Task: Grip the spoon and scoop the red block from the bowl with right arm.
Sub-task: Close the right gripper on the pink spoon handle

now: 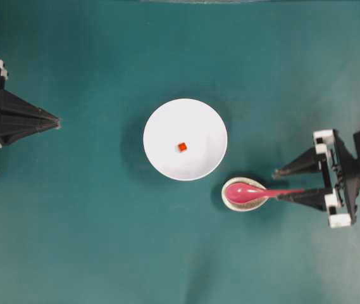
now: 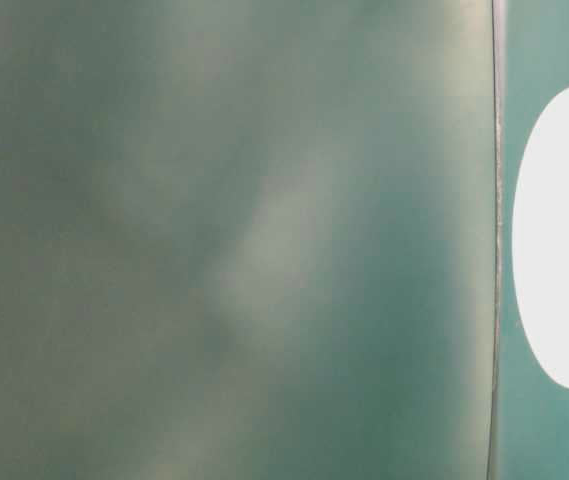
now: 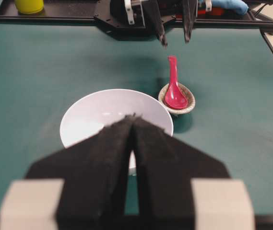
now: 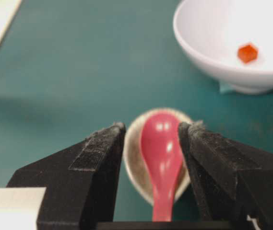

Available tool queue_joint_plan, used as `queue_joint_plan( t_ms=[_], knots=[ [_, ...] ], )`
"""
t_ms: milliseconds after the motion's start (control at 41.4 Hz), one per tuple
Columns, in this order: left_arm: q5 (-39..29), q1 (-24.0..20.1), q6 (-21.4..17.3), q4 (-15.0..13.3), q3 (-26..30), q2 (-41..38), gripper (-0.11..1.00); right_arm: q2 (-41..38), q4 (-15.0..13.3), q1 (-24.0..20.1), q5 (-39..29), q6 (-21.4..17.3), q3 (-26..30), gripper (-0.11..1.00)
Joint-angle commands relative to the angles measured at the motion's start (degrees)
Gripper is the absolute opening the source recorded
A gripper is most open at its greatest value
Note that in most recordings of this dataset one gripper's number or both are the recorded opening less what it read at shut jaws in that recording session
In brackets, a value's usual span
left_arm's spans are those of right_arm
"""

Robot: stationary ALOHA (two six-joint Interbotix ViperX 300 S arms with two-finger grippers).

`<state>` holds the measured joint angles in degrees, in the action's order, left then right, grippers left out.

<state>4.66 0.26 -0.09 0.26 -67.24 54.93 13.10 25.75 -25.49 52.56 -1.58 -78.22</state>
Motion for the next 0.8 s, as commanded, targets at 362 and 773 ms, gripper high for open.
queue_joint_plan(
  t_ms=[362, 773],
  knots=[
    [0.09, 0.0, -0.09, 0.0, 1.67, -0.35, 0.0, -13.97, 5.27, -6.33, 8.35, 0.09, 0.97, 0.54],
    [0.09, 0.0, -0.09, 0.0, 1.58, -0.44, 0.0, -17.84, 5.27, -6.33, 8.79, 0.09, 1.05, 0.54]
  ],
)
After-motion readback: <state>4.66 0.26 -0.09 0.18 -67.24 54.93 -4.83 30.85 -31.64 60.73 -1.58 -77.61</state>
